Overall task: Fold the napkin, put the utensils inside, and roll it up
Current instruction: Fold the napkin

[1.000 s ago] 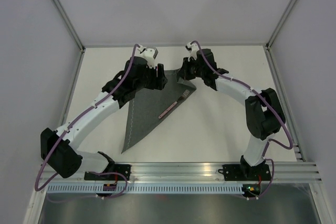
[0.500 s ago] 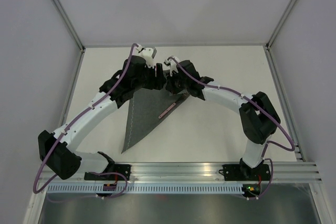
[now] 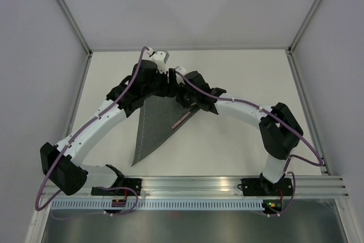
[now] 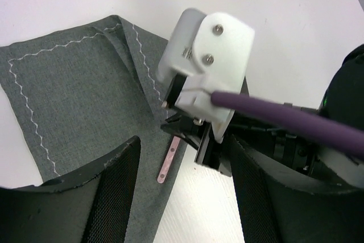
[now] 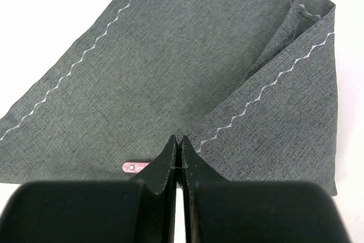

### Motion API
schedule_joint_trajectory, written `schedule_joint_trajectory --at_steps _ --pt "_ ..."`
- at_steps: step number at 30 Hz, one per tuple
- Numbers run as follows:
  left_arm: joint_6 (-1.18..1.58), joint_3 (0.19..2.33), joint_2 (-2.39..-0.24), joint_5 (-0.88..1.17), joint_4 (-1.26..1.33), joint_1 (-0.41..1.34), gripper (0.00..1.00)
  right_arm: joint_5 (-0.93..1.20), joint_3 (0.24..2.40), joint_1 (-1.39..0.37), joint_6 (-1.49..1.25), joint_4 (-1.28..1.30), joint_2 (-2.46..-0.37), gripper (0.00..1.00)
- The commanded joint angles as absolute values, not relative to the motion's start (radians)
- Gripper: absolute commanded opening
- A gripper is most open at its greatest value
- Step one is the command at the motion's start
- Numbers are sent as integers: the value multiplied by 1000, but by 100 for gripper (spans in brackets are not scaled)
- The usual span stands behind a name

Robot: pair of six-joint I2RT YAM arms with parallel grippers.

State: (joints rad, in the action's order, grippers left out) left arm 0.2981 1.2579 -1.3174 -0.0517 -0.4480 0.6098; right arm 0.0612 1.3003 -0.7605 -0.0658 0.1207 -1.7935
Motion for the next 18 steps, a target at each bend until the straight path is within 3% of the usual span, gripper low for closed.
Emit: schedule_joint_trajectory --at_steps 1,18 --pt "325 1310 -1293 -64 -466 604 69 32 1302 -782 -51 130 -1784 5" --pt "402 1405 -1253 -172 -488 572 73 46 1293 -838 -74 106 -1871 5"
